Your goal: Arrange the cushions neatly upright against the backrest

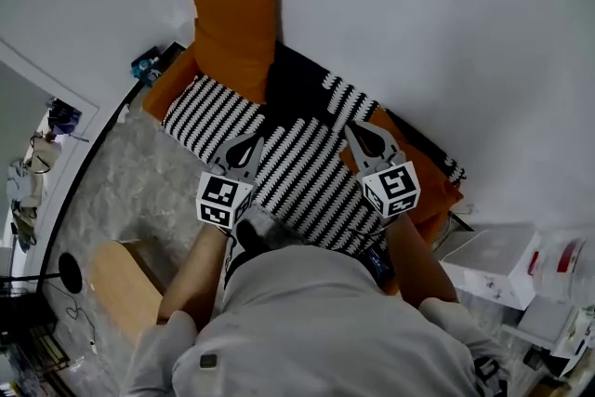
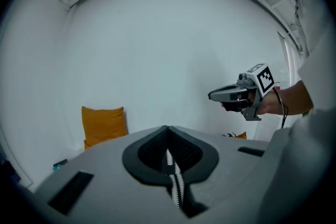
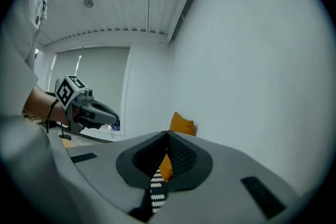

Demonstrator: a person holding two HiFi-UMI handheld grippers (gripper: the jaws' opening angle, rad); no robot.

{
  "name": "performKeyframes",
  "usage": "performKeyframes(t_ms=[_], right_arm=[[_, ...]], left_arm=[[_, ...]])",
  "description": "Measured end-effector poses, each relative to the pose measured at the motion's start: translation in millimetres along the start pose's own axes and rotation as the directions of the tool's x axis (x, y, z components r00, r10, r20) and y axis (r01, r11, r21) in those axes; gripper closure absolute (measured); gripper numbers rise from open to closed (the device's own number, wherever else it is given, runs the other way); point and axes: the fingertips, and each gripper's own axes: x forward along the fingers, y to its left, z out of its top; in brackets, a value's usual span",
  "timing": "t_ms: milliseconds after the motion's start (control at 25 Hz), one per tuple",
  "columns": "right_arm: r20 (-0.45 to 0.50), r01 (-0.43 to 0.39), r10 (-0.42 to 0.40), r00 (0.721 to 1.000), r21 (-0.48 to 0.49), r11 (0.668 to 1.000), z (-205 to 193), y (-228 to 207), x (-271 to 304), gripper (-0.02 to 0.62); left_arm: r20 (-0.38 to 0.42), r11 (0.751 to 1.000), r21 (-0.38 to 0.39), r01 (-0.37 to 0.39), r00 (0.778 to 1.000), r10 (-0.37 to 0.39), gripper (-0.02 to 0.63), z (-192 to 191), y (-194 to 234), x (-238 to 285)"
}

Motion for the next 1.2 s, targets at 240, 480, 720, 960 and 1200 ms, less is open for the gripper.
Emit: performKeyframes(t_ms=[240,480,720,960,1200], right_arm=[[0.009,-0.055,0.056,0.998,-0.026,0.998,23,53,57,0.569],[0.006,-0.071,0.072,0.997,-0.048,0.996,47,119,120,0.569],[0.011,-0.057,0.057,0.998,-0.048,0.997,64,179,183,0.569],[0.019,-0.082,0.083,0.996,-0.046,0.996,85,232,246,0.569],[0.000,-0.122,0.122,0.992,-0.058,0.991,89,260,291,0.569]], left_arm=[[0.044,0.997,-0.051,-0.054,0.997,0.056,0.597,-8,63,-44],[0.074,0.994,-0.091,-0.068,0.994,0.075,0.597,-23,146,-92],[0.083,0.995,-0.071,-0.067,0.994,0.073,0.597,-42,222,-139],[0.083,0.994,-0.034,-0.101,0.991,0.104,0.597,-46,295,-183],[0.071,0.991,-0.053,-0.120,0.990,0.123,0.597,-62,339,-197]])
